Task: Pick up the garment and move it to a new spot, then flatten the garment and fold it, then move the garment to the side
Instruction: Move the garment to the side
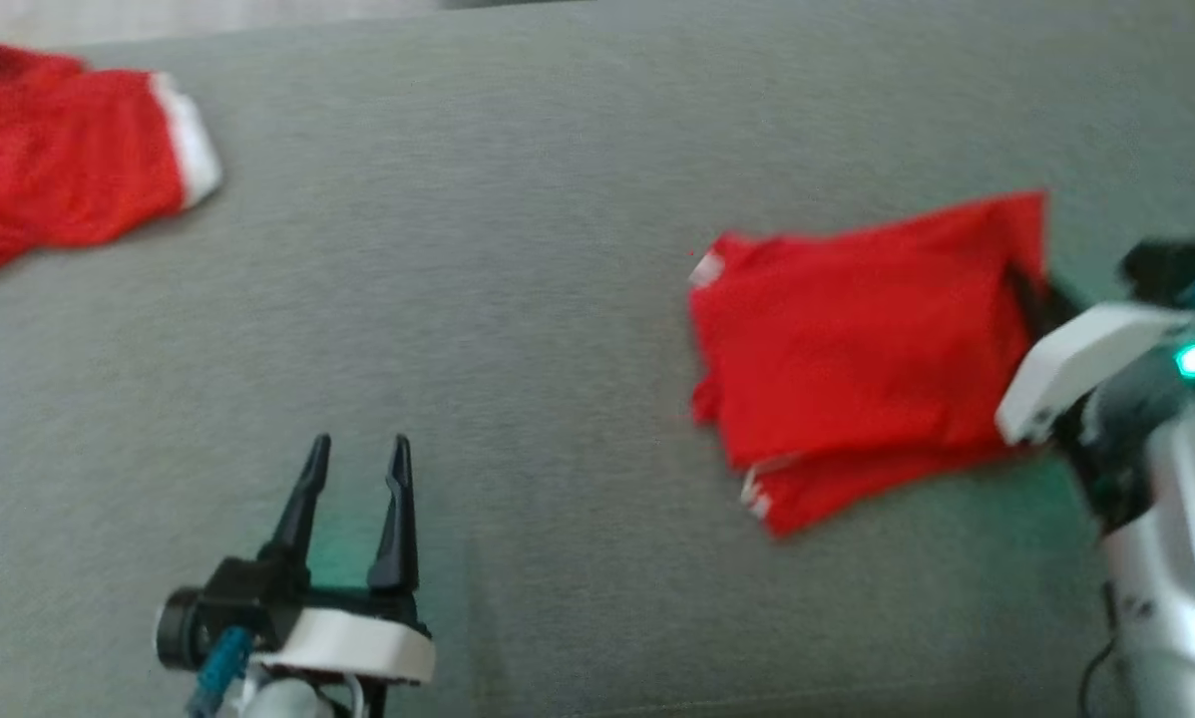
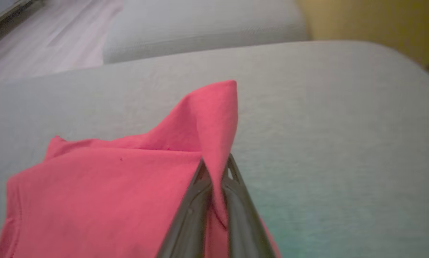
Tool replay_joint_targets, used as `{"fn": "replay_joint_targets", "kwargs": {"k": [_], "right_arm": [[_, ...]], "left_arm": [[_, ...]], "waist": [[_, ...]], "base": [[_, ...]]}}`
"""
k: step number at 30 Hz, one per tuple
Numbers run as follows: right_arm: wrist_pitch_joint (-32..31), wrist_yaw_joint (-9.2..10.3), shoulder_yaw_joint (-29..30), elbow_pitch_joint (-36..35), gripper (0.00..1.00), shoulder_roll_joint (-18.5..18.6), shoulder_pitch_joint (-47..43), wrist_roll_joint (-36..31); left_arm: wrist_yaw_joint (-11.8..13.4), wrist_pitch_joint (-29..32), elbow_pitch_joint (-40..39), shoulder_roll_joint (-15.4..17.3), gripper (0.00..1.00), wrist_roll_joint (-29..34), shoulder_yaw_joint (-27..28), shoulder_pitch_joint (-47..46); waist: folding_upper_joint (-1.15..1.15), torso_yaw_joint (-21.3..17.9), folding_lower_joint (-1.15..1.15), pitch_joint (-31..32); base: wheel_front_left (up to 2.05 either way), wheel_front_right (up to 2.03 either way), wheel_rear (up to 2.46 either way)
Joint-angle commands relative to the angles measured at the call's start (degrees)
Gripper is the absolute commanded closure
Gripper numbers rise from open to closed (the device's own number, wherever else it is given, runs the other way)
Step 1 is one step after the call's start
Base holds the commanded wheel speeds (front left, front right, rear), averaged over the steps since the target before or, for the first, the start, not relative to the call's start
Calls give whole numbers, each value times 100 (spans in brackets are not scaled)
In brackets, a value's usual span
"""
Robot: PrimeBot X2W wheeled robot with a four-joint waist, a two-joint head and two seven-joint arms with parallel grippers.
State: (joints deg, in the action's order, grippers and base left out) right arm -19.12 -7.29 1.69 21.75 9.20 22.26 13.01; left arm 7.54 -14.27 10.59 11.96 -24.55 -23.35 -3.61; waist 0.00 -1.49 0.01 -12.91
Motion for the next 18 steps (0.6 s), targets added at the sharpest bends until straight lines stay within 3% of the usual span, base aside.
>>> {"fn": "replay_joint_targets", "kwargs": {"k": [1,10,18], "right_arm": [[78,-20,-29,-246,100,119,222,-33],[235,-20,401,-563,100,436,497,-98],[432,-20,405,-509,100,326,665,-238]], "left_arm": [[10,-21,-207,121,0,60,216,-256],[-31,224,-502,326,0,264,84,-616],[-34,365,-538,402,0,328,1,-757]], "waist": [[0,-415,-1,-213],[0,-1406,-1,-659],[0,-1685,-1,-748]], "base": [[0,0,0],[0,0,0],[0,0,0]]}}
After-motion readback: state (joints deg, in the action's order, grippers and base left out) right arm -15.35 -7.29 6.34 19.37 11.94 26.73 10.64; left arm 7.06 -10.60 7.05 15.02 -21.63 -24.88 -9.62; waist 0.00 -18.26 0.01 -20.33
